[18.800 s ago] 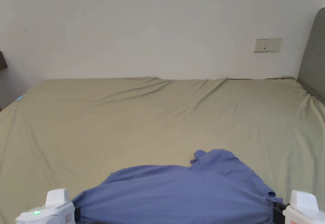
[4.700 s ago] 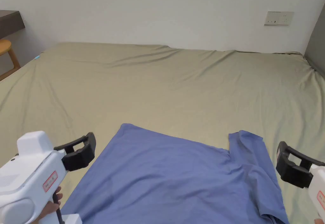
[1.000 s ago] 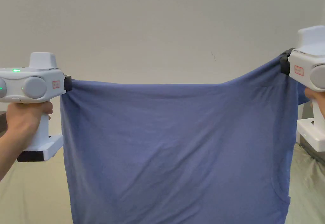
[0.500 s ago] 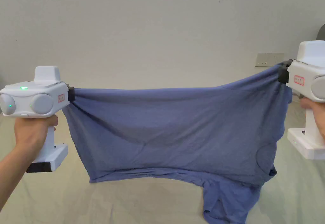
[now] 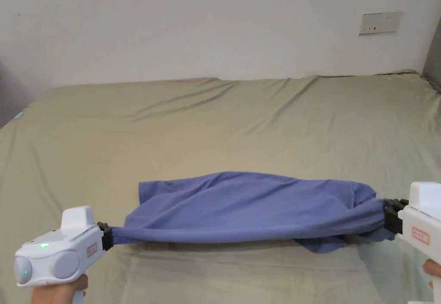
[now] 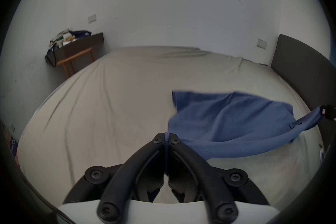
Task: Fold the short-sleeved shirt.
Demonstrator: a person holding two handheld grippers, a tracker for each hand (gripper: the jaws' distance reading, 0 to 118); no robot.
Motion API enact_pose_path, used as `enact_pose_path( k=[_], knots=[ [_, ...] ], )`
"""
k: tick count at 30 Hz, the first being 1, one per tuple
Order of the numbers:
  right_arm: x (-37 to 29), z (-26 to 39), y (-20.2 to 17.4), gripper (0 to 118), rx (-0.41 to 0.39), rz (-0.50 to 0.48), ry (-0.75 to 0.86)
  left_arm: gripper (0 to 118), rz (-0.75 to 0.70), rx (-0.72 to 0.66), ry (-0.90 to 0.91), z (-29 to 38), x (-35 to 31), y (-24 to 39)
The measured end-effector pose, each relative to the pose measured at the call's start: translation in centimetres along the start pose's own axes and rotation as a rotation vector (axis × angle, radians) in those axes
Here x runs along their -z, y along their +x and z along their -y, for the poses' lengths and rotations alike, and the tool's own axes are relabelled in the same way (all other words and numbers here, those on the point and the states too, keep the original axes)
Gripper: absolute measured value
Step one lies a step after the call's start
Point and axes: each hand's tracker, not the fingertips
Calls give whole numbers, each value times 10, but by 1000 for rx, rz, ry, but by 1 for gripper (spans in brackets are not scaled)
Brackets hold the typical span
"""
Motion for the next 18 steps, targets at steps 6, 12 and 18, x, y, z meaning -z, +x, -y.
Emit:
enact_pose_path(
  k=[6,12,18],
  knots=[
    [-80,89,7,3,71,-44,-60,2,-6,-17,-73,77,-72,-22],
    [-158,147,15,3,93,-65,-96,2,-20,-51,-123,132,-129,-40],
    [-198,198,16,3,98,-51,-177,2,-17,-46,-167,177,-163,-45]
  ],
)
